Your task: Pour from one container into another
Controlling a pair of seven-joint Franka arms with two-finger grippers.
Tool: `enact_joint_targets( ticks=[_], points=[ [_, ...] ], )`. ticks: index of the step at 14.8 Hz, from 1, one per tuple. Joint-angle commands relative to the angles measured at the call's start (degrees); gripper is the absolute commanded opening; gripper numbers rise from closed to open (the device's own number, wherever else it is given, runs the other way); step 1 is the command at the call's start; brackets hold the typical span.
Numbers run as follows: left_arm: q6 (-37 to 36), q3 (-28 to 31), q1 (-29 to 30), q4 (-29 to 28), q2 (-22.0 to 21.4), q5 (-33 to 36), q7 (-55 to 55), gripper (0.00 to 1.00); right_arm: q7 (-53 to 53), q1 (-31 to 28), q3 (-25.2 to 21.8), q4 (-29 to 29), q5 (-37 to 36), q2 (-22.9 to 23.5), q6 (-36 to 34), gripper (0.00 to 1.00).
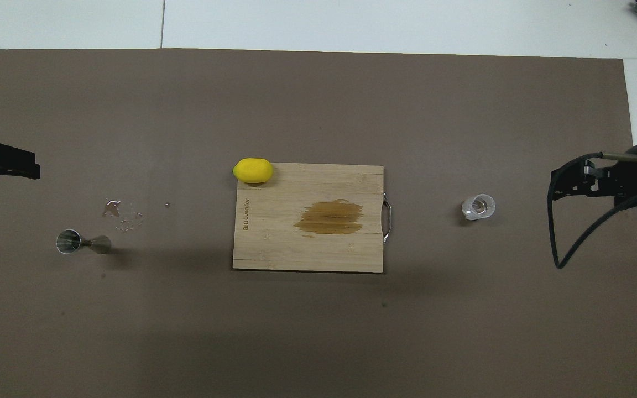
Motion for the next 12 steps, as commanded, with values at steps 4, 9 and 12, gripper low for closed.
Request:
enact_joint_targets(
  ticks=[4, 9, 12],
  points=[
    [1.12, 0.25, -0.65, -1.79, -1.49, 1.11, -0.09, 1.00, -1.06, -0.75, 0.39, -1.64, -0.35, -1.25, 1.08, 1.00],
    [1.64, 0.25, -0.65, -2.32, -1.58, 1.11, -0.09, 1.00, -1.06, -0.75, 0.48, -1.64, -0.35, -1.25, 1.08, 1.00],
    [4.79, 0.25, -0.56, -5.12, -2.63, 1.11, -0.09, 1.00, -1.06, -0.75, 0.48, -1.64, -0.35, -1.25, 1.08, 1.00]
  ],
)
